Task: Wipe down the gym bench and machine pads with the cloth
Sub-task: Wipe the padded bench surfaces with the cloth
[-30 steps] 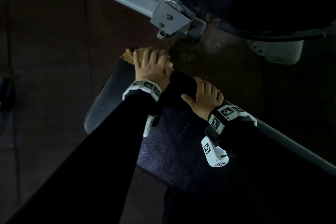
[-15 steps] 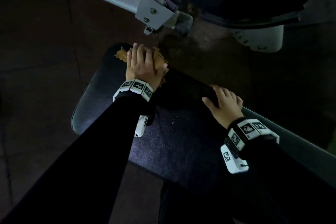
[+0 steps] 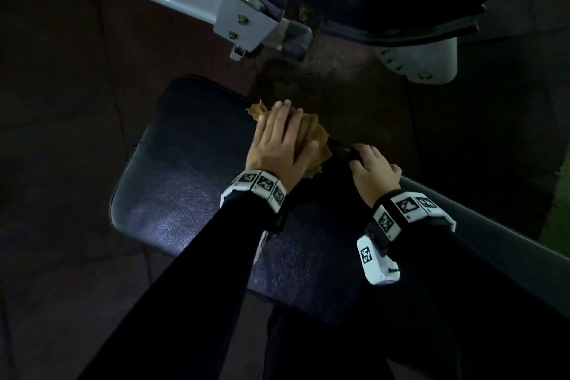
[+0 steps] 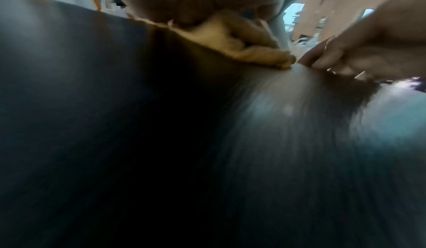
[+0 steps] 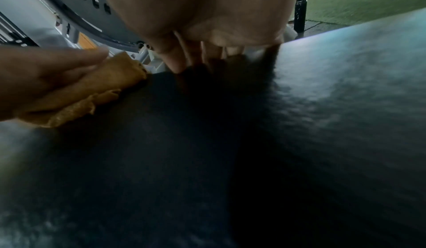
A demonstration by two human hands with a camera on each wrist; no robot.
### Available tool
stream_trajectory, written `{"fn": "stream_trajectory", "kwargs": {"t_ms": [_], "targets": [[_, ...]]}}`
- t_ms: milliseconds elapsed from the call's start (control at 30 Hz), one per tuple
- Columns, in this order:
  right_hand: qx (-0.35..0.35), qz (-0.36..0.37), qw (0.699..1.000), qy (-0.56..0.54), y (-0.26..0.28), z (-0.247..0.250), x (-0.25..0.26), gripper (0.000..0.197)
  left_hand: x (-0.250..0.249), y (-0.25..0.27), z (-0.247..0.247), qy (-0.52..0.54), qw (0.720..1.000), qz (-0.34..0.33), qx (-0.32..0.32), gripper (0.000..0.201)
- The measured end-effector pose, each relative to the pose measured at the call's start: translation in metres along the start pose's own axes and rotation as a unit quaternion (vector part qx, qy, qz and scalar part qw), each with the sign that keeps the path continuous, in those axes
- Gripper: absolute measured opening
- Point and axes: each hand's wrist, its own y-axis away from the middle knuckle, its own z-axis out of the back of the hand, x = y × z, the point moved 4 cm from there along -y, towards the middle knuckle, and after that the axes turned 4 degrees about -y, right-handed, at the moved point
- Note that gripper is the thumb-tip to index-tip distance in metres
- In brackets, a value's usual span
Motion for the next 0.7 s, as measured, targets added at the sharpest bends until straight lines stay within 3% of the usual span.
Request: {"fn": "stream_trajectory", "kwargs": {"t_ms": [100, 233, 367, 467, 700], "targets": [[-0.038, 0.008, 0.998, -0.050, -0.007, -0.001, 0.029, 0.041, 0.023, 0.023, 0.003, 0.016, 0.999, 0.030, 0.010, 0.056], [-0.066, 0.124, 0.986, -0.087, -0.013, -0.010, 0.089, 0.045, 0.051, 0.053, 0.005, 0.000, 0.993, 0.112, 0.023, 0.057], [0.009, 0.198, 0.979, 0.051, -0.014, -0.035, 0.122, 0.048, 0.063, 0.075, 0.004, -0.050, 0.989, 0.127, 0.064, 0.056], [0.028, 0.210, 0.967, 0.143, -0.016, -0.040, 0.112, 0.051, 0.062, 0.077, 0.004, -0.044, 0.988, 0.128, 0.070, 0.056], [0.002, 0.156, 0.976, 0.149, 0.000, -0.009, 0.027, 0.050, 0.059, 0.076, -0.003, -0.042, 0.985, 0.147, 0.085, 0.056]]}}
